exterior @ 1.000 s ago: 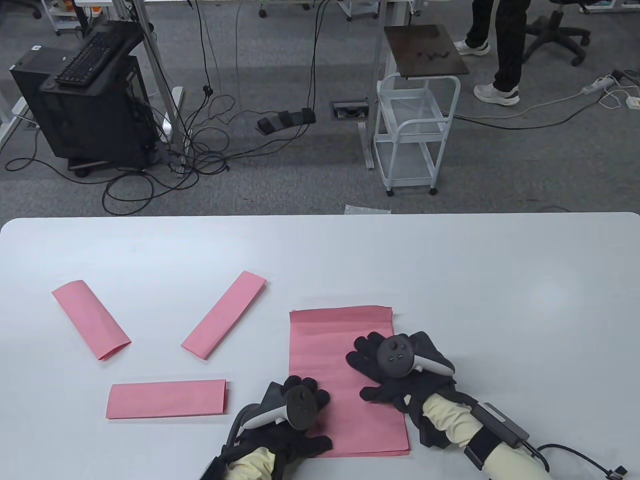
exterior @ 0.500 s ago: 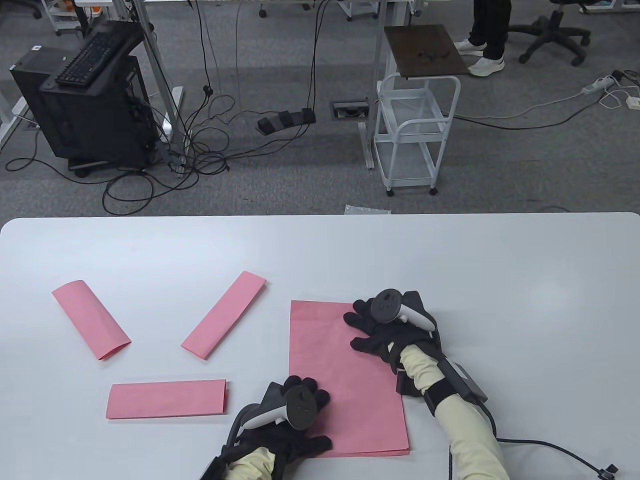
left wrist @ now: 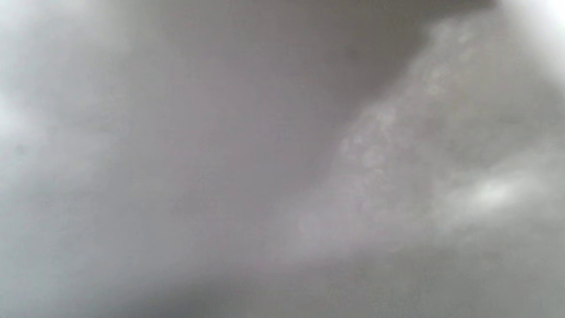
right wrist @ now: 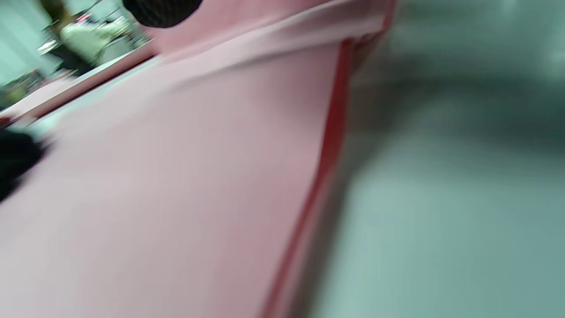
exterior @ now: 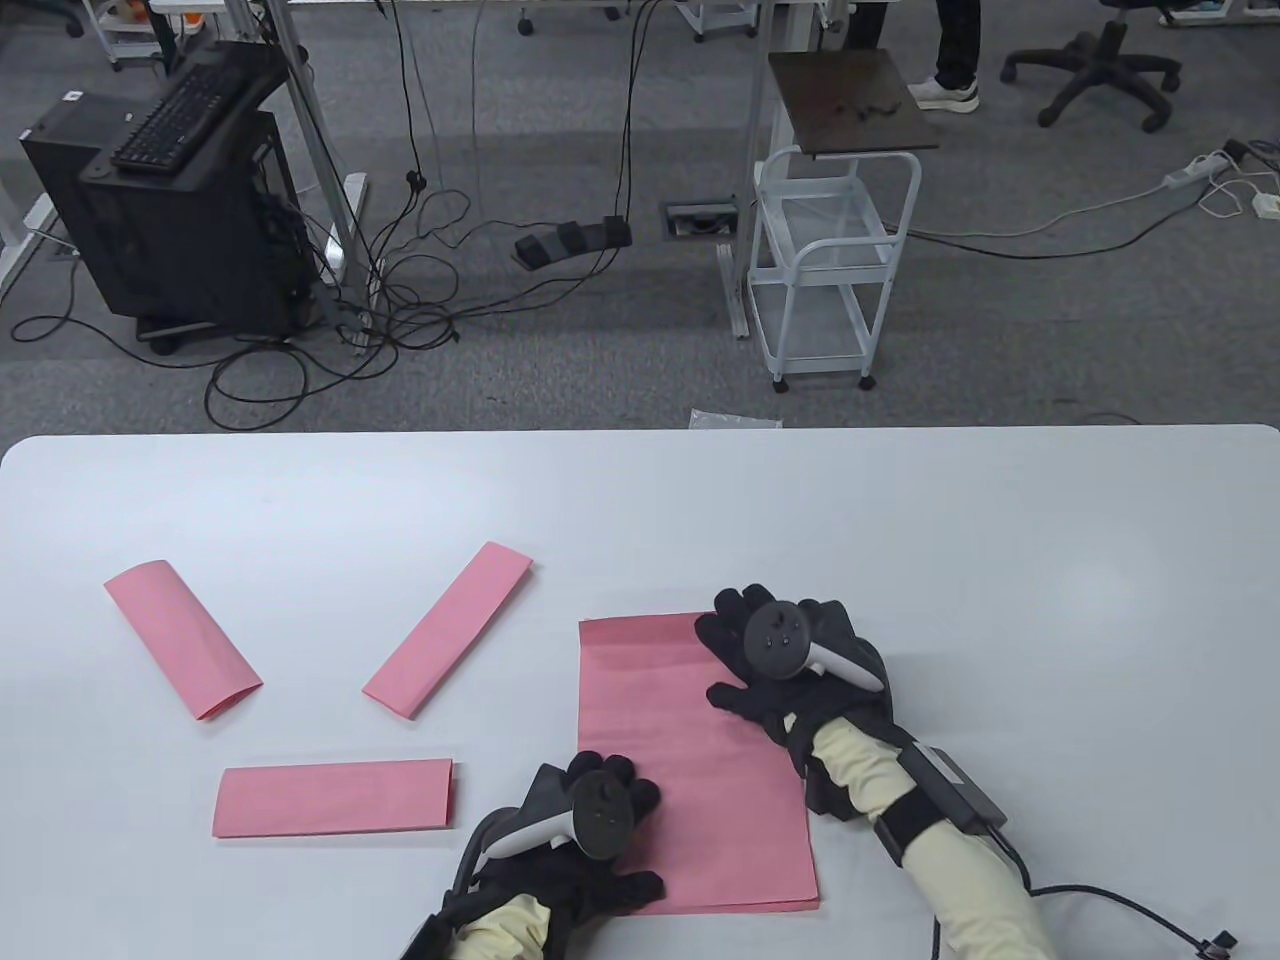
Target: Unfold complexly folded papers and stack
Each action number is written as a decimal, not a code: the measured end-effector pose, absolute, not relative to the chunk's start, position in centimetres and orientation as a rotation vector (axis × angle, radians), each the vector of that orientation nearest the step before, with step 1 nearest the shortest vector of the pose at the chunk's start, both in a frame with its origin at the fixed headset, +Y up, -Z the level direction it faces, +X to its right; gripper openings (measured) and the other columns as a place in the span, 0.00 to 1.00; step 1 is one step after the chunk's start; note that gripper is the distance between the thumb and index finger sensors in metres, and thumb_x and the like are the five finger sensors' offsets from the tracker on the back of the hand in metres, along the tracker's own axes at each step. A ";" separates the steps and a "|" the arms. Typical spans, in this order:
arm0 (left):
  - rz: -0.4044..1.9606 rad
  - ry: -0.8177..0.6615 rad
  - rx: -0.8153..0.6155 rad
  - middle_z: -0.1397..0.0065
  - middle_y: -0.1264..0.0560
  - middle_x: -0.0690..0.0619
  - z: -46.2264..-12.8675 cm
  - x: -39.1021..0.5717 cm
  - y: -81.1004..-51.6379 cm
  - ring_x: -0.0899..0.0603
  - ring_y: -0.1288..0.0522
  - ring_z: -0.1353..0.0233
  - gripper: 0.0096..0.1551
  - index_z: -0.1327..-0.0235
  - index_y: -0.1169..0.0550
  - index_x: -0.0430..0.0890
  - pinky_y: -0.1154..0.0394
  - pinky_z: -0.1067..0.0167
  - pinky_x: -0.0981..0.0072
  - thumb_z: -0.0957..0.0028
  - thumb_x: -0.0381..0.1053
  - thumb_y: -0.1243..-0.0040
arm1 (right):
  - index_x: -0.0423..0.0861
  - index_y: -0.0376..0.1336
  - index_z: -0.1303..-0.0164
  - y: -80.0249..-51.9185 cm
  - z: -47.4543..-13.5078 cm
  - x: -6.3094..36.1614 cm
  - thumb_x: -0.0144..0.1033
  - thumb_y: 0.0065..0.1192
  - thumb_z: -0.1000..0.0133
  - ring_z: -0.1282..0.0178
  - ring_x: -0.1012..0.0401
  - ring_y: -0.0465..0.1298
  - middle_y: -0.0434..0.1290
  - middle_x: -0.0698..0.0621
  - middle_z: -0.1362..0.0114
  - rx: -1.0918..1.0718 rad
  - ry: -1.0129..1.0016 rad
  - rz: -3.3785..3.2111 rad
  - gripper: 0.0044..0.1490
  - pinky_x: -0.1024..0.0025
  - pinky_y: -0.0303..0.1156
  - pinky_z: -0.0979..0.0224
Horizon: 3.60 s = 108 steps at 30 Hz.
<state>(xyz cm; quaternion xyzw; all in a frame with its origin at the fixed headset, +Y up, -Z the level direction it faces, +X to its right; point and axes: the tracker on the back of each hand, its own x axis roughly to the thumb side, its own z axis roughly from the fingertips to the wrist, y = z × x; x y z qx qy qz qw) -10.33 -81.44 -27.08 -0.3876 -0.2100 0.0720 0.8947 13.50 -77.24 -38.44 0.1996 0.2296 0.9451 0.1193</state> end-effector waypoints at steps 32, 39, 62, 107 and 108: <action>0.039 -0.402 -0.778 0.24 0.82 0.65 -26.5 -9.4 -80.0 0.44 0.84 0.22 0.48 0.30 0.73 0.63 0.82 0.34 0.40 0.45 0.71 0.61 | 0.70 0.30 0.24 -80.4 -29.2 16.6 0.62 0.51 0.46 0.19 0.66 0.18 0.22 0.68 0.17 0.665 1.027 2.657 0.49 0.50 0.14 0.25; 0.077 -0.280 -0.811 0.26 0.83 0.67 -26.3 -13.9 -79.8 0.45 0.84 0.23 0.46 0.32 0.73 0.66 0.82 0.34 0.41 0.45 0.70 0.61 | 0.70 0.30 0.24 -80.5 -29.2 16.6 0.62 0.51 0.46 0.19 0.66 0.18 0.22 0.68 0.17 0.662 1.032 2.647 0.50 0.50 0.13 0.25; 0.058 -0.168 -0.744 0.24 0.80 0.69 -35.2 -11.6 -79.6 0.51 0.80 0.19 0.37 0.32 0.71 0.68 0.81 0.31 0.41 0.42 0.68 0.70 | 0.70 0.30 0.24 -80.6 -29.2 16.7 0.62 0.51 0.46 0.20 0.67 0.17 0.21 0.69 0.17 0.660 1.031 2.623 0.49 0.51 0.12 0.26; 0.099 -0.283 -0.435 0.17 0.72 0.66 -40.4 -11.1 -73.9 0.49 0.75 0.16 0.43 0.25 0.63 0.67 0.78 0.29 0.40 0.42 0.67 0.56 | 0.68 0.32 0.22 -79.2 -29.2 17.2 0.56 0.45 0.41 0.19 0.65 0.19 0.23 0.67 0.16 0.603 0.906 2.456 0.42 0.51 0.12 0.26; 0.096 -0.291 -0.426 0.17 0.72 0.65 -39.6 -12.4 -73.0 0.48 0.75 0.16 0.43 0.24 0.63 0.66 0.78 0.29 0.40 0.42 0.67 0.56 | 0.67 0.32 0.22 -78.8 -29.3 17.4 0.56 0.45 0.41 0.19 0.65 0.19 0.24 0.67 0.16 0.594 0.872 2.446 0.42 0.51 0.12 0.26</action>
